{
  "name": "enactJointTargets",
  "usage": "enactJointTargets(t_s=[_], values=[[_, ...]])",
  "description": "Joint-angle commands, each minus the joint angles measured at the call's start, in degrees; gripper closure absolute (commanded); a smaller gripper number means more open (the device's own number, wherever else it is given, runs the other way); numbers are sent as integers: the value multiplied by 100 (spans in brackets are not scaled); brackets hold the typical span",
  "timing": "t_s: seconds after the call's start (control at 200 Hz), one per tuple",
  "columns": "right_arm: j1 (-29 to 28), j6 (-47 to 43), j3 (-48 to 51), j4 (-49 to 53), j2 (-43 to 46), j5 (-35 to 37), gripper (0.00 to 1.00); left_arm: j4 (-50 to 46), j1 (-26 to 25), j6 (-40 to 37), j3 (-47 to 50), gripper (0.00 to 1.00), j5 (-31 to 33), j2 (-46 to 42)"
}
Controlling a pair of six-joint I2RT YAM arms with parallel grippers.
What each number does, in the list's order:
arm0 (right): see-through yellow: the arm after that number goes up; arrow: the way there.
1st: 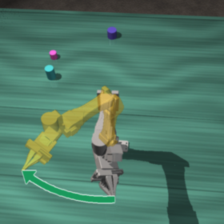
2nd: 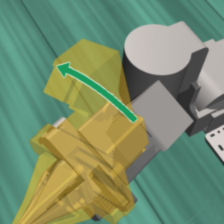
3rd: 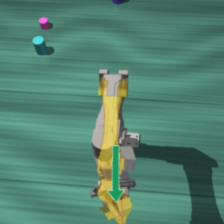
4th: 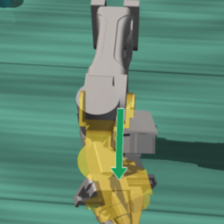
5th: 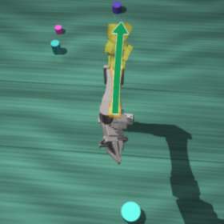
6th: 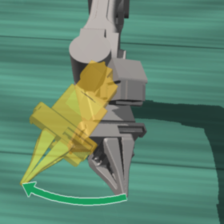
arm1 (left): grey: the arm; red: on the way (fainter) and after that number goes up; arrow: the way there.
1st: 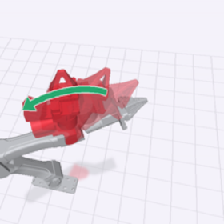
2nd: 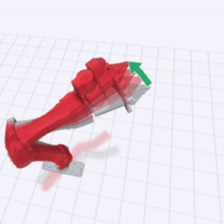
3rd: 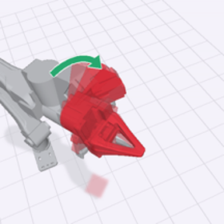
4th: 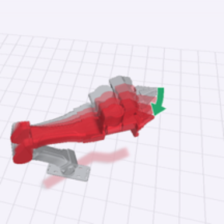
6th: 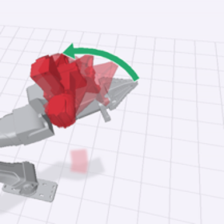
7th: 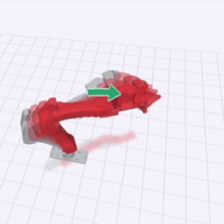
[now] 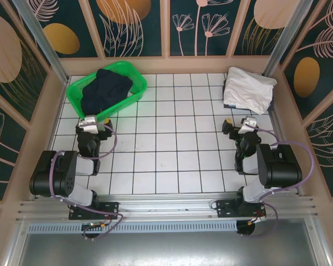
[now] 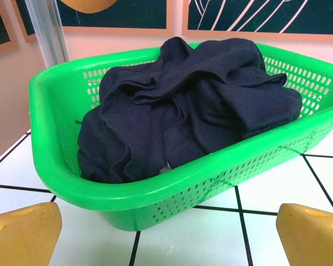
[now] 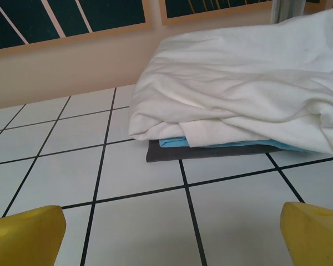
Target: Fold and stack the t-shirts
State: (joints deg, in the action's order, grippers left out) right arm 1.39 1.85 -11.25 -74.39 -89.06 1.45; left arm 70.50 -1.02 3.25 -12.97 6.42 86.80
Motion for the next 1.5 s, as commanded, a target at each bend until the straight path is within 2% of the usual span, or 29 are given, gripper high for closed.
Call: enactJointTargets(t_s=[0.0,0.831,0.871,0.926,0.991,1.046,1.106,1.151,1.171,1.201,1.241,1.271,1.306,1.401,1.496], values=[[1,-95,-91,-208,-49,-31,1,238,48,40,-56,1,-70,22],[-3,-88,-97,-205,-50,-27,1,284,40,53,-64,1,-21,-24],[-21,-35,-105,-162,6,200,1,-292,40,68,-296,1,7,-267],[-102,-12,-97,68,304,571,1,-1946,38,307,-904,1,260,-846],[-226,-102,-264,887,938,816,1,-3546,41,977,-1648,1,865,-1438],[-316,-19,-557,1653,1453,928,1,-4316,40,1487,-2060,1,1129,-1859],[-315,824,-803,2207,1922,1081,1,-4776,40,2248,-2296,1,1430,-2234],[-304,2033,-963,2979,2236,1359,1,-5390,45,3315,-2446,1,2061,-2425],[-245,2473,-1036,3388,2359,1318,1,-5408,62,3460,-2477,1,2172,-2454],[3,2696,-1035,3414,2423,723,1,-5369,66,3255,-2592,1,1997,-2438],[405,2963,-937,3081,2339,-454,1,-5264,66,2740,-2811,1,1560,-2269],[649,3205,-918,2814,2226,-1273,1,-5539,69,2650,-3129,1,1383,-2047],[789,3444,-994,2783,2112,-1801,1,-5975,66,2710,-3546,1,1264,-1706],[524,3105,-1611,3749,1918,-2084,1,-6918,66,2554,-4887,1,610,-589],[-88,2417,-2366,5177,1755,-1549,1,-7276,66,2459,-5746,1,365,319]])
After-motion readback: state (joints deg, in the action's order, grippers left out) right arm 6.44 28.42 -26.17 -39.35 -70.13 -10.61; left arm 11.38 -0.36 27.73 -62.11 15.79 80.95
